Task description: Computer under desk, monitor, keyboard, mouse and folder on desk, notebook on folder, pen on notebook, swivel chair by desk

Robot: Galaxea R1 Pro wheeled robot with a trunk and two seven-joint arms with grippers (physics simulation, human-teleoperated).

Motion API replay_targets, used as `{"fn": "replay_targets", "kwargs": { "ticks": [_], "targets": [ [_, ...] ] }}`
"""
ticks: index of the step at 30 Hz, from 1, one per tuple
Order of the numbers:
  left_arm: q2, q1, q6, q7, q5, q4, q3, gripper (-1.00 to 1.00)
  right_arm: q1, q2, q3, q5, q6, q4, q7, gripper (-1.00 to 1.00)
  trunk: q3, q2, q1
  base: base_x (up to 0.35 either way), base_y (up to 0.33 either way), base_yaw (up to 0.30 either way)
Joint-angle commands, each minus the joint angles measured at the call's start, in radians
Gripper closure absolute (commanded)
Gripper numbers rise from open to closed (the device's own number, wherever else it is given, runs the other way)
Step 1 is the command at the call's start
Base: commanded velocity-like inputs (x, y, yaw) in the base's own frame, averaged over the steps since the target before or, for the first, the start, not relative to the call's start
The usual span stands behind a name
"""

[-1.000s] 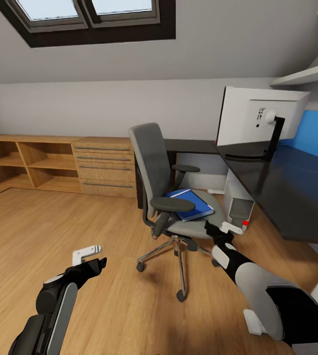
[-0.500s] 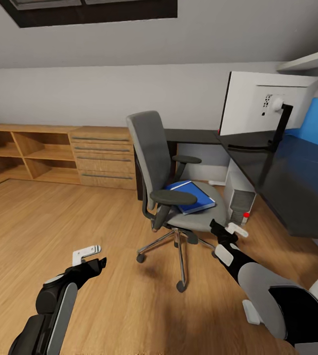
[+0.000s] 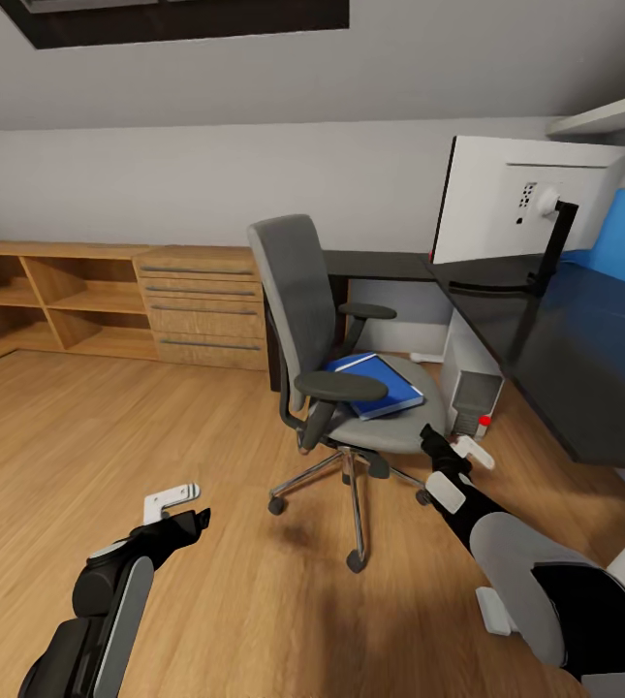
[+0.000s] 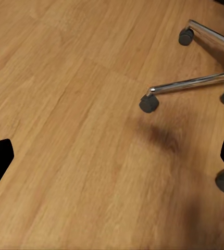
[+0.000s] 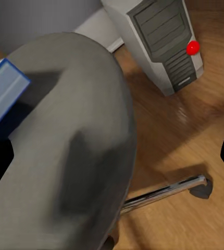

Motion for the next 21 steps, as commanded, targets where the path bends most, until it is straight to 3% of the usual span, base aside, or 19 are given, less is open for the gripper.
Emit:
{"fn": "replay_targets", "kwargs": {
  "ticks": [1,4,10,21],
  "targets": [
    [-0.001,0.0,0.004,0.008,0.01,-0.001,0.001,-1.0,0.0,0.0,0.0,-0.001,-0.005,-0.001,-0.005,-1.0,-0.001,0.0,0.0,0.0,0.0,0.0],
    [-0.001,-0.001,0.004,0.009,0.01,0.0,0.001,-1.0,0.0,0.0,-0.007,-0.013,-0.019,-0.001,-0.007,-1.0,-0.001,0.0,0.0,0.0,0.0,0.0],
    [-0.001,-0.001,0.003,0.007,0.01,0.0,0.001,-1.0,0.0,-0.001,-0.082,-0.119,-0.024,-0.001,-0.007,-1.0,-0.001,0.0,0.0,0.0,0.0,0.0],
    [-0.001,0.0,0.003,0.006,0.01,0.0,0.001,-1.0,0.0,-0.03,-0.108,-0.16,-0.025,-0.002,-0.004,-1.0,-0.001,0.0,0.0,0.0,0.0,0.0]
  ]
}}
